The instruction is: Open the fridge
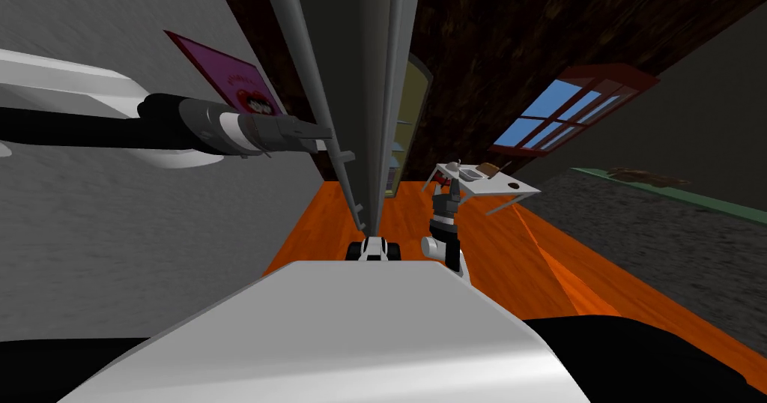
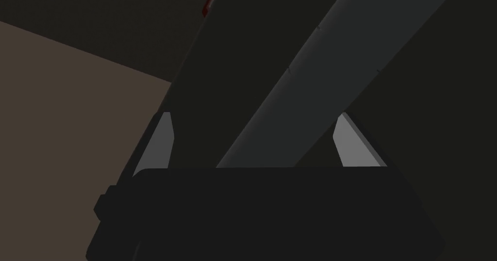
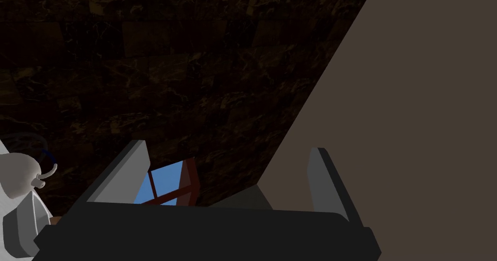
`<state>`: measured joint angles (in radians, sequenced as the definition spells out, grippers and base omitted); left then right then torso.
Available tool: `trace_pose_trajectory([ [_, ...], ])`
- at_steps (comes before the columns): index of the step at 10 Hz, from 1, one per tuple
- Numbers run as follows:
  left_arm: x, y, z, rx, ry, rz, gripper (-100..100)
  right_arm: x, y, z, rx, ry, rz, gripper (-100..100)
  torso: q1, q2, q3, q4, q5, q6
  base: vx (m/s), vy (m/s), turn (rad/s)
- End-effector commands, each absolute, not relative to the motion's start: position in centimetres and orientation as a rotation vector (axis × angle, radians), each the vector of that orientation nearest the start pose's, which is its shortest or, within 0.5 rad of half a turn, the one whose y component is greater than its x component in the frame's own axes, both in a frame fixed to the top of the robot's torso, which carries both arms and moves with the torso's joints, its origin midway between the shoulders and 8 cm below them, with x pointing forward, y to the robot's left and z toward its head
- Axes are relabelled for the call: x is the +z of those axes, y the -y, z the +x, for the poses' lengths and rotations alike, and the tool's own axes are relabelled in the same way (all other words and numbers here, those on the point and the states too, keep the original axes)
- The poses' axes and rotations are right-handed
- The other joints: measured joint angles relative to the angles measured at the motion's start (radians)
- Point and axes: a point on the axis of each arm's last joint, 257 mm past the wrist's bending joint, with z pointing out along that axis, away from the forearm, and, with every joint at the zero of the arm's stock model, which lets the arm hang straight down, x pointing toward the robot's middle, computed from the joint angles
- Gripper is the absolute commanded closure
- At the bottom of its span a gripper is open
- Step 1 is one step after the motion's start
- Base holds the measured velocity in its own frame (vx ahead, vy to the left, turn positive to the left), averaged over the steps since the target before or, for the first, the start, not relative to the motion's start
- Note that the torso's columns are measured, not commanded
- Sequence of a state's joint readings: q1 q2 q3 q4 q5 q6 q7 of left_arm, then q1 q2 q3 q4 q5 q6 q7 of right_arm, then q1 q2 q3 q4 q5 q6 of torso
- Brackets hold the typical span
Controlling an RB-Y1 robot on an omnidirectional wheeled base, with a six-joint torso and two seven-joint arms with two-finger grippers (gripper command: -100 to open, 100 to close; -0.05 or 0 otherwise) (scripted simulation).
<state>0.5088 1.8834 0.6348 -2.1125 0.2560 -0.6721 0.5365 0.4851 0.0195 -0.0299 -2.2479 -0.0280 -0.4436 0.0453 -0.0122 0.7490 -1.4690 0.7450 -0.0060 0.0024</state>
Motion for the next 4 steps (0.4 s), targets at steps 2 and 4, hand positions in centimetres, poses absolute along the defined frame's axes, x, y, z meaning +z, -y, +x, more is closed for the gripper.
trace_pose_trajectory([
  [2,14.02,-13.92,35.51,-1.257,-1.73,0.619,0,0.44,29.65,35.75,1.236,-0.638,0.73,0,0.008,-0.002,-0.001,-0.001,0.004,-0.002,0.011,0.003,-0.001],
  [4,13.87,-14.08,35.72,-1.253,-1.733,0.611,0,0.44,29.65,35.75,1.236,-0.638,0.73,0,0.011,-0.004,-0.002,-0.003,0.005,-0.003,0.005,0.0,-0.001],
])
